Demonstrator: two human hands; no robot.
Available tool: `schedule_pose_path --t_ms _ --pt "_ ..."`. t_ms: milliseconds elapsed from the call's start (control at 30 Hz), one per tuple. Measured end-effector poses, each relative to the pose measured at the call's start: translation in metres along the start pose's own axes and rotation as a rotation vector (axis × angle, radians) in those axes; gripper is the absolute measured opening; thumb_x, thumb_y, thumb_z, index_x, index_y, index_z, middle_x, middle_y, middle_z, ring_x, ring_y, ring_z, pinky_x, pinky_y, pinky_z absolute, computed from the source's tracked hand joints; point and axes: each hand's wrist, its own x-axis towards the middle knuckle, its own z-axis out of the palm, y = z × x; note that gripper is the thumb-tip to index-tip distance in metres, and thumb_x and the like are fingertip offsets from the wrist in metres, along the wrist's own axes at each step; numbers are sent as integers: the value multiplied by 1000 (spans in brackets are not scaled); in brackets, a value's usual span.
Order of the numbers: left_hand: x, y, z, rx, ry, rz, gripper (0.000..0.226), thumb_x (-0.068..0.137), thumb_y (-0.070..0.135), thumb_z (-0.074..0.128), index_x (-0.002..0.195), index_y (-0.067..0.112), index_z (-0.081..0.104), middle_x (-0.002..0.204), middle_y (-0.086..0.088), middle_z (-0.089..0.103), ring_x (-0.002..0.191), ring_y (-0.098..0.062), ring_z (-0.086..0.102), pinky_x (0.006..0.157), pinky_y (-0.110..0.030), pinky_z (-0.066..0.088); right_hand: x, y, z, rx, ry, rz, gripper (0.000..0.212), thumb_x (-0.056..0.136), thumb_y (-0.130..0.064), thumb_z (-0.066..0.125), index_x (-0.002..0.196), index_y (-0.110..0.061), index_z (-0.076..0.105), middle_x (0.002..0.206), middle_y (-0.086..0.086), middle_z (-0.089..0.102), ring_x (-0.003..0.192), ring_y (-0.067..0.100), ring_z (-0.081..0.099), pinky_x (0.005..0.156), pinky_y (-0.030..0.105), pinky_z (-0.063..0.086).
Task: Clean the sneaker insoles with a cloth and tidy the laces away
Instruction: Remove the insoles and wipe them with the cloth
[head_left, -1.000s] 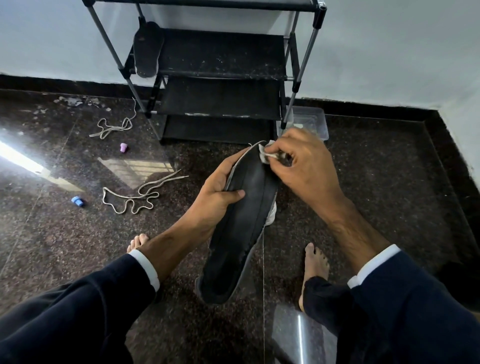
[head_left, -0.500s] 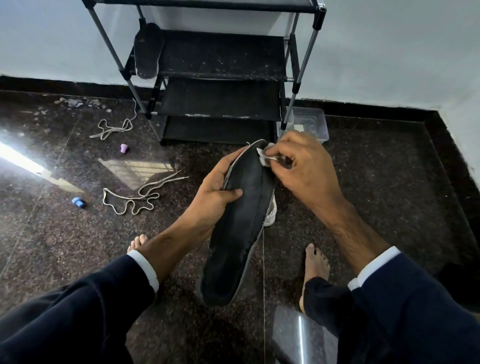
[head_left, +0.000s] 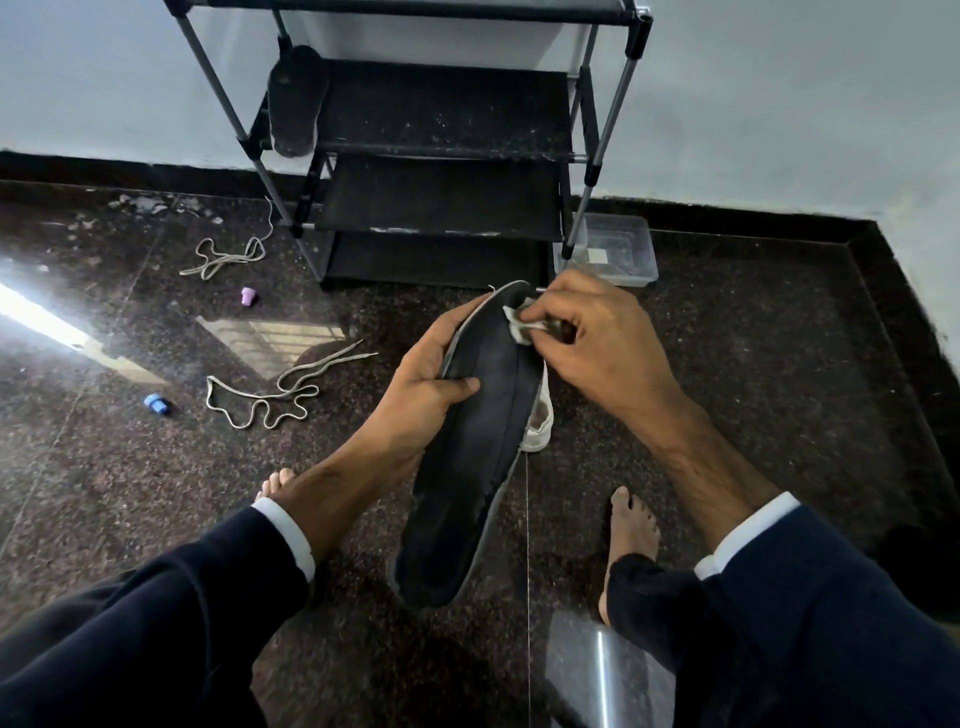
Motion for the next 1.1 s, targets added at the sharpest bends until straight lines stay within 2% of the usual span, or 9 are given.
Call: schedule_pose_path --t_ms 167,433,500,700,767,833,967,1033,1100 --pt "0 0 -5 21 30 7 70 81 -19 49 144 11 47 141 -13 59 130 -23 57 100 -29 50 0 -10 6 82 -365 -85 14 85 -23 79 99 -25 80 95 -12 64 88 4 61 77 40 56" --pt "3 -5 -3 42 17 7 76 80 -31 40 143 11 48 142 -14 58 133 -25 55 103 -32 48 0 -2 0 -112 45 36 10 83 -24 77 92 -20 76 88 -6 65 83 12 59 75 38 52" --pt "3 -3 -4 43 33 11 75 81 -30 40 142 13 49 142 -11 59 133 -23 56 104 -32 48 0 -2 3 -68 27 26 8 84 -22 77 92 -20 77 88 -6 64 82 11 60 71 39 54" --pt "3 -5 -10 51 61 12 67 81 -18 54 141 12 51 134 -9 64 124 -22 61 97 -31 51 -1 -11 13 172 -401 -84 9 82 -21 80 90 -25 79 90 -10 65 84 9 63 72 46 54" --pt "4 -5 -7 46 53 -9 63 80 -16 52 137 11 53 124 -6 68 115 -18 64 91 -27 52 0 -7 8 124 -352 -64 9 82 -26 79 90 -28 78 91 -12 65 86 8 63 73 45 55" --pt "5 -7 -5 39 46 -35 60 81 -23 46 134 7 53 114 -4 69 106 -12 66 86 -24 53 0 -4 4 32 -188 -50 8 81 -26 79 89 -25 77 91 -10 65 85 9 62 72 43 54" --pt "3 -7 -2 30 22 -49 62 77 -15 50 137 -3 48 113 -8 68 103 -14 67 83 -24 54 -1 -2 4 -68 67 24 7 83 -22 77 90 -20 75 89 -7 64 84 12 60 74 41 54" --pt "4 -6 -3 26 27 -50 61 79 -18 49 138 -3 47 113 -8 67 102 -13 67 82 -23 54 -1 -2 7 -23 53 20 7 83 -20 77 89 -19 76 90 -6 65 82 12 61 70 41 54" --pt "5 -4 -7 35 41 -51 60 81 -21 48 138 -1 48 112 -8 68 101 -12 67 82 -23 54 -1 -6 11 90 -115 -26 7 82 -20 78 89 -19 77 90 -6 64 82 10 62 70 43 55"
